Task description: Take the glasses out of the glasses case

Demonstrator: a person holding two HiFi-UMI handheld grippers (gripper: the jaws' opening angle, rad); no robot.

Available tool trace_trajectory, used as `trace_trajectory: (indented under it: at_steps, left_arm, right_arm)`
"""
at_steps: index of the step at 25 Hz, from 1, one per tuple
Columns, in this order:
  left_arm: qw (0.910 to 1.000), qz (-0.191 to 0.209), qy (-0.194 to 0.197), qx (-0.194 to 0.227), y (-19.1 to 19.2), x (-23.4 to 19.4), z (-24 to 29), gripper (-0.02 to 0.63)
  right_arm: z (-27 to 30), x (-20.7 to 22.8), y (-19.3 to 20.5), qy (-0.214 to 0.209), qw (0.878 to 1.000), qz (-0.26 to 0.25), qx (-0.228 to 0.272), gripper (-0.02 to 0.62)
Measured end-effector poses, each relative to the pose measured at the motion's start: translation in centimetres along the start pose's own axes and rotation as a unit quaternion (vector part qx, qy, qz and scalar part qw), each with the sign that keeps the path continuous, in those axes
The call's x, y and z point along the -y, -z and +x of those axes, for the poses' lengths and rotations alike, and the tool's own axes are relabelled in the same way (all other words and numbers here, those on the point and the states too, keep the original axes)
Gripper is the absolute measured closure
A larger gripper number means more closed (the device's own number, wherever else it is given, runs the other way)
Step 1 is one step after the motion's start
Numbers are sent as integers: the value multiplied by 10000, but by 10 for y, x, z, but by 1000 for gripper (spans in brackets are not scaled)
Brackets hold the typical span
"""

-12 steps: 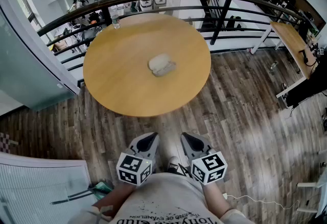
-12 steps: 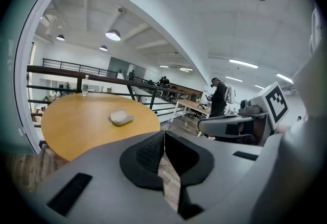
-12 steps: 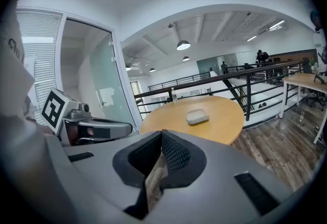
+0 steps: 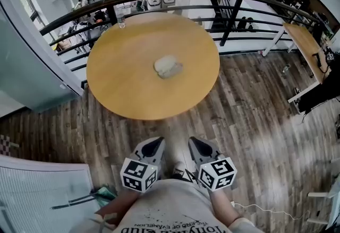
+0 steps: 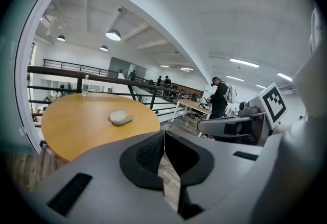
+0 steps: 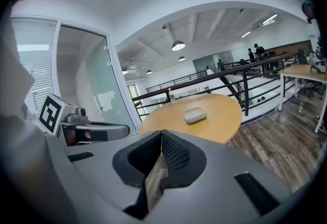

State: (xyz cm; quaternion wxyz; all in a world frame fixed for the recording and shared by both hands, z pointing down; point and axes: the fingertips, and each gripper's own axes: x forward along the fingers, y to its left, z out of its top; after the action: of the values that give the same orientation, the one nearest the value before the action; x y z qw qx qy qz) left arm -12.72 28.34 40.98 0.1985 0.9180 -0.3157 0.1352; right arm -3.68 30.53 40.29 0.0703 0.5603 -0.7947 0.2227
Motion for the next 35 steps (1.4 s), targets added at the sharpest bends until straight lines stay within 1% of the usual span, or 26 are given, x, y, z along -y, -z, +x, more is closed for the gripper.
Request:
trace_trajectory:
  at_steps: [3, 6, 11, 13, 15, 18, 23, 28, 31, 35]
  left_arm:
    - [10000, -4, -14, 4, -2, 8, 7, 580]
    - [9999, -98, -21, 44, -3, 15, 13, 581]
    - [9996, -136, -222, 125, -6, 23, 23, 581]
    - [9993, -179, -243, 209, -9, 27, 26, 580]
    - [9990, -232, -271, 278, -12, 28, 28, 580]
    - [9987, -267, -331, 270, -12, 23, 31, 581]
    - [9985, -290, -390, 246, -15, 9, 50, 581]
    - [9991, -298, -251, 169, -25, -16, 84, 581]
    - [9994, -278, -135, 163, -39, -38, 106, 580]
    - [9998, -129, 26, 151, -66, -73, 140, 580]
  right_arm:
    - [-3, 11, -1, -31, 10000, -7, -5, 569]
    - [-6, 21, -1, -108, 9999, -1, -26, 569]
    - [-17, 43, -5, -209, 9997, -90, -37, 569]
    - [-22, 52, -7, -248, 9996, -152, -64, 569]
    - [-24, 59, -8, -268, 9994, -184, -80, 569]
    - [-21, 64, -9, -285, 9994, -173, -76, 569]
    - [-1, 76, -12, -345, 9992, -172, -110, 569]
    - [28, 98, -18, -177, 9997, -93, -162, 569]
    - [53, 110, -29, -74, 9998, -78, -166, 569]
    - [96, 128, -56, 86, 9999, -76, -114, 569]
